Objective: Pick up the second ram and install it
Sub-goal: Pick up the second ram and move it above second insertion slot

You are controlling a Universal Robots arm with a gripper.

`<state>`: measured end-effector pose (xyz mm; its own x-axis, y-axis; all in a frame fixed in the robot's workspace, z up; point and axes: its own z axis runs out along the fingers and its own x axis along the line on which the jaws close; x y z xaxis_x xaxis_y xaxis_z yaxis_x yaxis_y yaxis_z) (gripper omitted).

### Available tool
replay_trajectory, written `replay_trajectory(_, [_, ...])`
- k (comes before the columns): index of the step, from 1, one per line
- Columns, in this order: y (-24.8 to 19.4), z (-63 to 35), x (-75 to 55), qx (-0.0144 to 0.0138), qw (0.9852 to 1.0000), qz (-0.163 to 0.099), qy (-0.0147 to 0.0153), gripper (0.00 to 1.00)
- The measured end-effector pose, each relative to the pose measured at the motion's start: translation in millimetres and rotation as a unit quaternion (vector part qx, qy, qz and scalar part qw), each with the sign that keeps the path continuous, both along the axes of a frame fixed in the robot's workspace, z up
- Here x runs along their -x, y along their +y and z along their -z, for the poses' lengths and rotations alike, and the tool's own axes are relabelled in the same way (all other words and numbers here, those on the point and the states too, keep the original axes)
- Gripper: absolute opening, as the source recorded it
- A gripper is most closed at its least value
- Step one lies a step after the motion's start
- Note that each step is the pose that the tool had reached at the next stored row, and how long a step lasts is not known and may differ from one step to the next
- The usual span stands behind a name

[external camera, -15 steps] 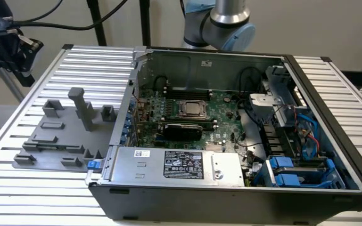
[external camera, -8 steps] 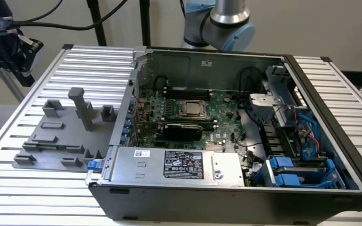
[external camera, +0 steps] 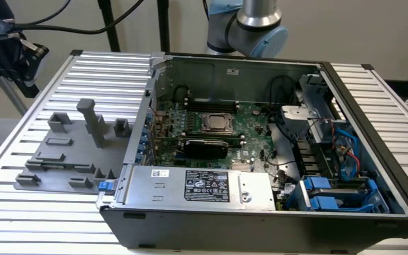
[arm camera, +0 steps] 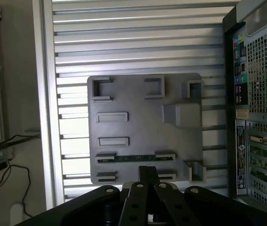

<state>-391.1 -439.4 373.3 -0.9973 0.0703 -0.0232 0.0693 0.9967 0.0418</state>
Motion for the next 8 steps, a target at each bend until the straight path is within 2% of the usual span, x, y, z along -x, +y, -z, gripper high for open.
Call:
replay_trajectory(4, [0.0,0.3,0.0,0.0000,0.9997,-0.025,0.0000,0.11])
replay_trajectory(8, [0.0,1.2,0.0,0.0000,0.9982,-0.061,0.0000,0.11])
